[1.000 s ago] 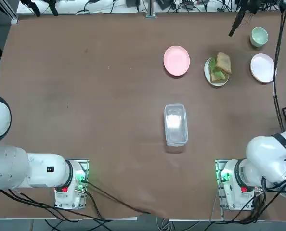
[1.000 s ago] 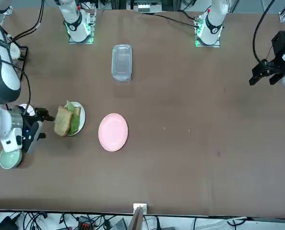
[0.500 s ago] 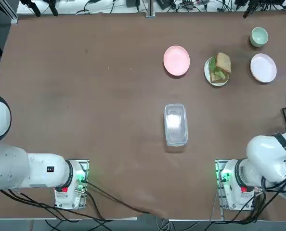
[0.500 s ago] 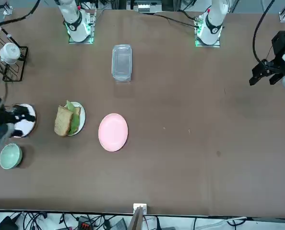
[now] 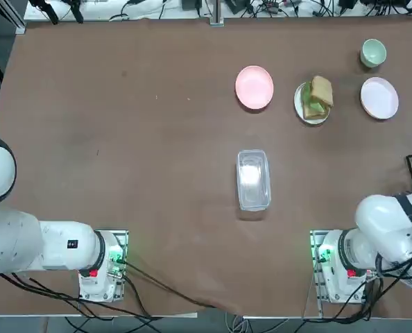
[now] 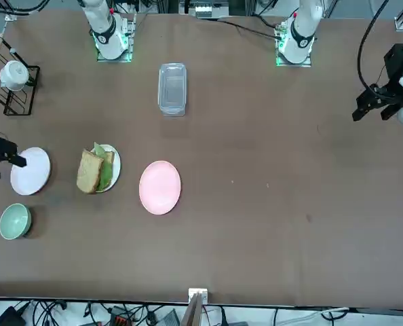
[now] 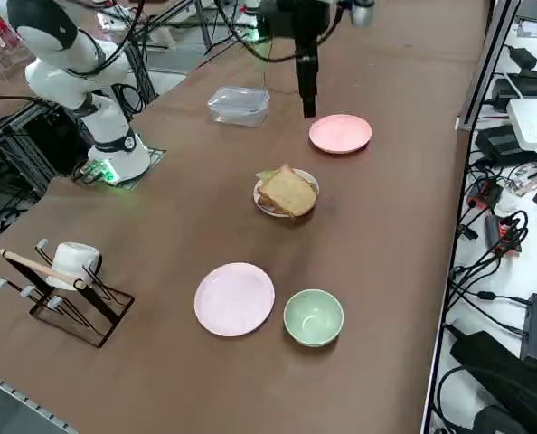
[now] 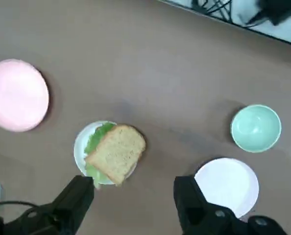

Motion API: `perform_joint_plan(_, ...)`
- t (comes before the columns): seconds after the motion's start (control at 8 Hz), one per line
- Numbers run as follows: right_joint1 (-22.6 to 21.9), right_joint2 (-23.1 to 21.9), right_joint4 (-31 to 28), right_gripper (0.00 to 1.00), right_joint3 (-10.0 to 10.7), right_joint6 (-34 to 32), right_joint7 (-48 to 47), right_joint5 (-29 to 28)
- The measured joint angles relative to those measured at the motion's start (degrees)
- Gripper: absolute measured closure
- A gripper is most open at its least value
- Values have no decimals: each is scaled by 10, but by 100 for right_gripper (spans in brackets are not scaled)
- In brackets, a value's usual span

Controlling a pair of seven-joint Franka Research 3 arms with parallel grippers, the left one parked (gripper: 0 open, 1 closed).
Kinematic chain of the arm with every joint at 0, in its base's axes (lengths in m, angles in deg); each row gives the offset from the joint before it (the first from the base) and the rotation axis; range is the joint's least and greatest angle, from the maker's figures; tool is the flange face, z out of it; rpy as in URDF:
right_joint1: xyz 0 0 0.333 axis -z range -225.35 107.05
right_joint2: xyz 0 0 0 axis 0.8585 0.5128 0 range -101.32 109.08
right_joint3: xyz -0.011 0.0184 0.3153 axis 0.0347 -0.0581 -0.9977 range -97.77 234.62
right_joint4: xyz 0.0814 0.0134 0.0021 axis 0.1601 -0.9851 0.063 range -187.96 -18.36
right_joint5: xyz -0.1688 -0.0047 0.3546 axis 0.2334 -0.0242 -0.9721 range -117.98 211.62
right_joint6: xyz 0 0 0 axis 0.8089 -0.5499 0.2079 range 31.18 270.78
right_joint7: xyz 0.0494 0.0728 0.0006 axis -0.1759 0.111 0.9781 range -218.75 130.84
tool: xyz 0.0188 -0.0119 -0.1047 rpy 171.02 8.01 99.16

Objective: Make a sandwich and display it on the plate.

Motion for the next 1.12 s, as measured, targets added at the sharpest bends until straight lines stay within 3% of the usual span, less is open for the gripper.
perform_joint_plan(0.12, -8, -10, -1, 0, -1, 0, -33, 0)
perform_joint_plan(0.25, -18, -22, -1, 0, 11, 0, -48, 0)
perform_joint_plan(0.38, -42, -42, -1, 0, 53, -1, -53, -16)
perform_joint_plan(0.5, -80, -72, -1, 0, 129, -1, -56, -70)
perform_joint_plan(0.75, -172, -137, -10, 0, 315, -4, -54, -202)
perform_joint_plan(0.88, -224, -171, -30, 0, 401, -4, -52, -237)
perform_joint_plan(1.12, -325, -226, -90, 0, 526, 2, -52, -257)
